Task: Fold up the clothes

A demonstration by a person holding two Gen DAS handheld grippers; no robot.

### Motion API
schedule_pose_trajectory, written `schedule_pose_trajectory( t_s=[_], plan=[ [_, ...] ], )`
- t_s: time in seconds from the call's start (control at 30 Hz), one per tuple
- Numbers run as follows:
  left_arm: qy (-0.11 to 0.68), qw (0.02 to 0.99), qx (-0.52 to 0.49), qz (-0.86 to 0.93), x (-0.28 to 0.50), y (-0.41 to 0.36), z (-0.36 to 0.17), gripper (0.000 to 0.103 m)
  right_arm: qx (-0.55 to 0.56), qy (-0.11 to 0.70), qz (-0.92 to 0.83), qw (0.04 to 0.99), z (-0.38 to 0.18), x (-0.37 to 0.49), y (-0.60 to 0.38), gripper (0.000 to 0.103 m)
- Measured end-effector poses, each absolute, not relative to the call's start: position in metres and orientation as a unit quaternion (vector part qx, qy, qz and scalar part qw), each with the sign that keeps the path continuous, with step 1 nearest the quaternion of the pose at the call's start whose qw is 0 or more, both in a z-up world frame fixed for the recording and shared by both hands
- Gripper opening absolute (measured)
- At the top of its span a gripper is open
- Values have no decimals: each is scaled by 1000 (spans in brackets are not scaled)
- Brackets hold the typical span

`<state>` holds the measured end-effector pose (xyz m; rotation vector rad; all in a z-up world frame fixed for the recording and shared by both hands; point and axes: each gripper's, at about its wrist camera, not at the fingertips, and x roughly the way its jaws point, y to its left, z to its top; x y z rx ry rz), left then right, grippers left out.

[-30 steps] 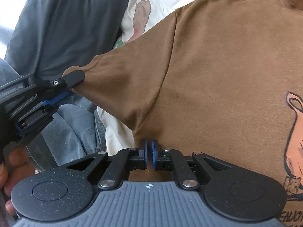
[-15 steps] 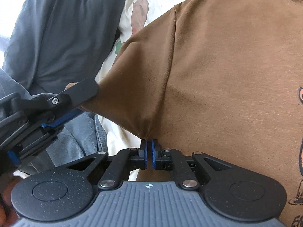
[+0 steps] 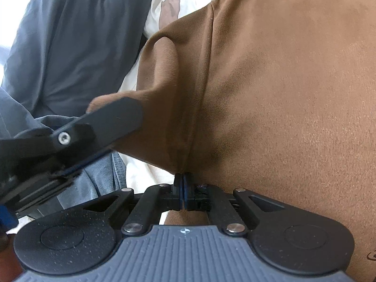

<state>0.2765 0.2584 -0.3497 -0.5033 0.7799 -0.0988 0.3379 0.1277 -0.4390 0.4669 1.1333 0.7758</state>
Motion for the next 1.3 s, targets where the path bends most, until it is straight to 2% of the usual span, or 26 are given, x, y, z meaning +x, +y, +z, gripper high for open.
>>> schedule_pose_trajectory(
  t_s=[0.1,0.23,0.3,0.37,0.53,0.73,0.87,1.07,1.13,1.2,1.23,1.3],
  plan=[
    [393,883,-248,-63,277,255,-353,9,212,518,362,745,-438,337,124,7],
    [390,880,-264,-65,266,258,-353,37,205,523,367,742,-434,332,113,10],
    [387,880,-268,-63,259,260,-353,41,202,523,364,743,-432,330,106,14],
    [384,881,-270,-56,254,263,-352,41,204,522,357,747,-428,331,102,22],
    [396,886,-241,-8,253,269,-358,40,206,515,331,763,-423,342,90,28],
    [416,886,-204,23,256,271,-372,39,202,505,297,785,-419,356,62,34],
    [431,883,-182,29,259,269,-383,39,197,499,285,795,-416,363,46,34],
    [442,880,-167,42,265,270,-397,23,163,491,287,806,-417,372,60,34],
    [442,880,-166,42,266,271,-399,16,157,489,290,807,-415,373,61,33],
    [443,881,-162,41,267,270,-400,12,150,488,294,808,-414,375,62,24],
    [443,881,-159,41,267,270,-400,11,145,489,293,809,-413,376,63,16],
    [443,883,-152,41,267,269,-400,10,138,488,295,810,-410,379,65,10]
  ],
)
